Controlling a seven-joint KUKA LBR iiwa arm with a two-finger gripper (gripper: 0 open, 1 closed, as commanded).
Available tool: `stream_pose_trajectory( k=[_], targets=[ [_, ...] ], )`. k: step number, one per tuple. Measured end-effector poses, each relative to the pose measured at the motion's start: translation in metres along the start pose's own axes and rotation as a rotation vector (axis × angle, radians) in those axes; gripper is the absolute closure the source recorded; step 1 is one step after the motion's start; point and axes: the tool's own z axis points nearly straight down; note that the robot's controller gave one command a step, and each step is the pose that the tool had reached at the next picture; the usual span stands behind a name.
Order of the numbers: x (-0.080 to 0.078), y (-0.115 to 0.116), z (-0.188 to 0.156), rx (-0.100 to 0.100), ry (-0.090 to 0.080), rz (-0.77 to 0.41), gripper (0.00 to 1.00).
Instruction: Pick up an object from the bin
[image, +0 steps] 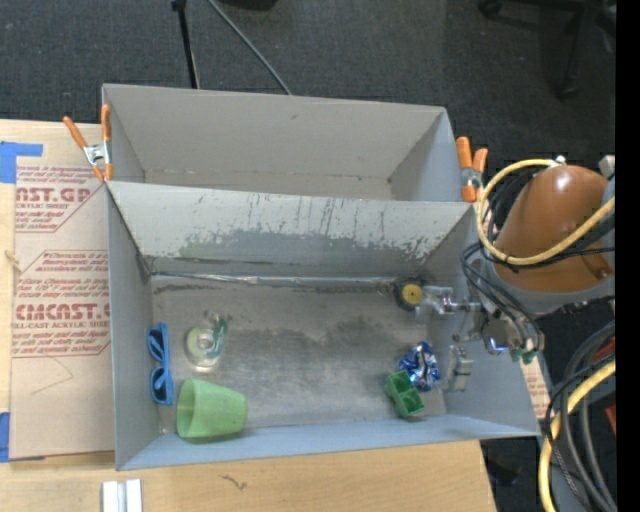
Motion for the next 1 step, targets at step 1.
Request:
stream_pose_trajectory(
  k=[1],
  targets=[
    [-0.0002,0.0058,0.1022,-0.001,-0.001,-0.418,0.0]
  ],
)
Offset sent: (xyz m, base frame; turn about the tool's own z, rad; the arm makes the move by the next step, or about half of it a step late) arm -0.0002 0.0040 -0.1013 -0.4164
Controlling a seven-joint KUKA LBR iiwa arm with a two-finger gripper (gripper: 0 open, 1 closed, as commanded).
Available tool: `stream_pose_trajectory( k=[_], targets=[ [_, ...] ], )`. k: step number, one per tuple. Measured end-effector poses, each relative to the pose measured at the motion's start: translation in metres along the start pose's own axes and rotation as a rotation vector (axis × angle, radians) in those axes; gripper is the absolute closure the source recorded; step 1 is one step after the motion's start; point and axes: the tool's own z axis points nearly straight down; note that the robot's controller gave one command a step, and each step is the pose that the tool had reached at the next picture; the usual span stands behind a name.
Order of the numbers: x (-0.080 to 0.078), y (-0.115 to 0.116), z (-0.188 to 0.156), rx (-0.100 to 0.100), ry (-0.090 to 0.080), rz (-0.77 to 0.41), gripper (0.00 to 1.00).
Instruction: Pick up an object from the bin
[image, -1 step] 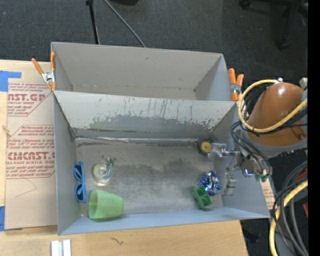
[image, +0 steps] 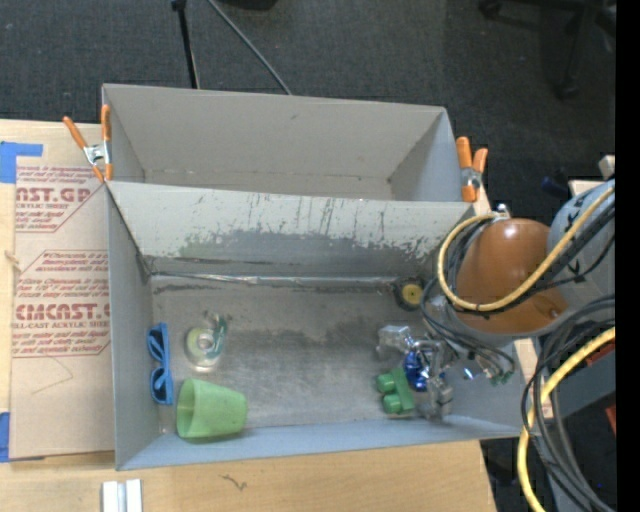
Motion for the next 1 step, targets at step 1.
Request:
stream_pose_trajectory(
  k=[1],
  targets=[
    [-0.0284,-0.0353,-0.004,0.001,-0.001,-0.263,0.0]
  ],
)
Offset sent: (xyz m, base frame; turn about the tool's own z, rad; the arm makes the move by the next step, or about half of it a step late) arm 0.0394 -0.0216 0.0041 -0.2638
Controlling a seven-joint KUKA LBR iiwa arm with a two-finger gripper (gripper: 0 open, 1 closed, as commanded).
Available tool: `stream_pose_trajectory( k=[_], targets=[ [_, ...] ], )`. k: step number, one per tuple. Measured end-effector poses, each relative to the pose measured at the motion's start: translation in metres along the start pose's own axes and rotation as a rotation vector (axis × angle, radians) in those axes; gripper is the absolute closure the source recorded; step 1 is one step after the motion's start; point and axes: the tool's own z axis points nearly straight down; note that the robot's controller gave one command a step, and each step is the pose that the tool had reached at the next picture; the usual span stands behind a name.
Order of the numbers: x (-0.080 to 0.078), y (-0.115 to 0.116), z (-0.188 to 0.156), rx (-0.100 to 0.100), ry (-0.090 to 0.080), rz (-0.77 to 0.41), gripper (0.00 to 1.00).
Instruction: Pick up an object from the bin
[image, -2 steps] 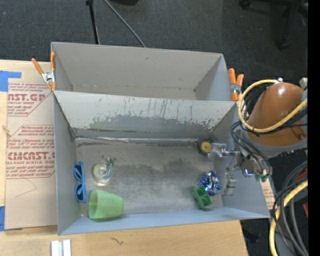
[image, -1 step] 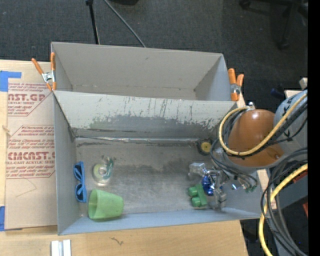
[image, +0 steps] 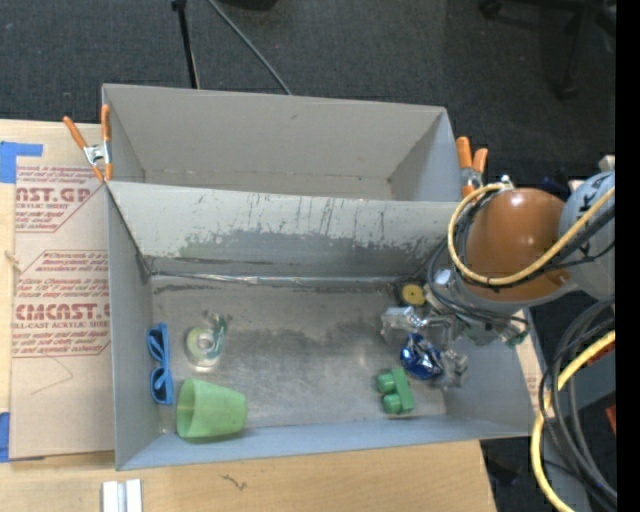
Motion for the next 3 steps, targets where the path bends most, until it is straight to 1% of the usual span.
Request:
stream_pose_trajectory(
  k=[1,2,3],
  targets=[
    [0.0,0.001,0.0,-0.002,0.0,0.001,1.0],
    [0.0,0.001,0.0,-0.002,0.0,0.001,0.0],
    [-0.031,-0.053,0.004,-0.009,-0.006,0.019,0.0]
  ],
)
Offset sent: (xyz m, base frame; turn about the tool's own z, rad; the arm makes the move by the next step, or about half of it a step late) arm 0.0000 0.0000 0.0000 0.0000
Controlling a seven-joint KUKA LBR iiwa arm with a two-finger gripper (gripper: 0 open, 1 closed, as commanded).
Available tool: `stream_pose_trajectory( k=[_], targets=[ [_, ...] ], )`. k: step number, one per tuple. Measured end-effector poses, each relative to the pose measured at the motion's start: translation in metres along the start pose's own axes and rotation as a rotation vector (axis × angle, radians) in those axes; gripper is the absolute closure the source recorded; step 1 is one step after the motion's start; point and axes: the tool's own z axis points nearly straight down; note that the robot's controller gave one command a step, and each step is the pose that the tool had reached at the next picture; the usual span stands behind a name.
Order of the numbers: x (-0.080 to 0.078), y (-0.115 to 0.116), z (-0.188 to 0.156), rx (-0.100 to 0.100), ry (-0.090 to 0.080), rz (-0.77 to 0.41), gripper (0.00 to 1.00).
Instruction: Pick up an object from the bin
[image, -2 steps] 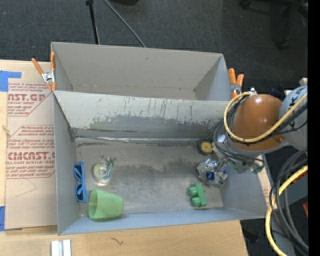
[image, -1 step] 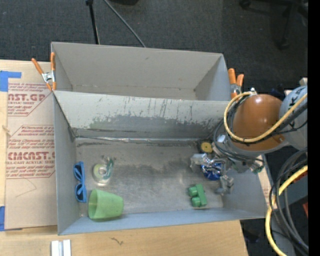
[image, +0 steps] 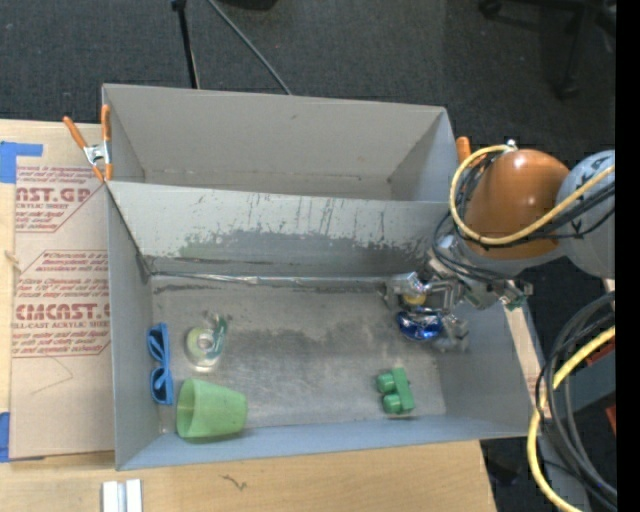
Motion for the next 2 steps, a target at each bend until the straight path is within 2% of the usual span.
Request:
stream_pose_trajectory(
  k=[1,2],
  targets=[
    [0.004,-0.002,-0.001,0.007,0.003,-0.003,1.0],
    [0.015,0.026,-0.135,0.014,0.002,-0.061,1.0]
  ],
)
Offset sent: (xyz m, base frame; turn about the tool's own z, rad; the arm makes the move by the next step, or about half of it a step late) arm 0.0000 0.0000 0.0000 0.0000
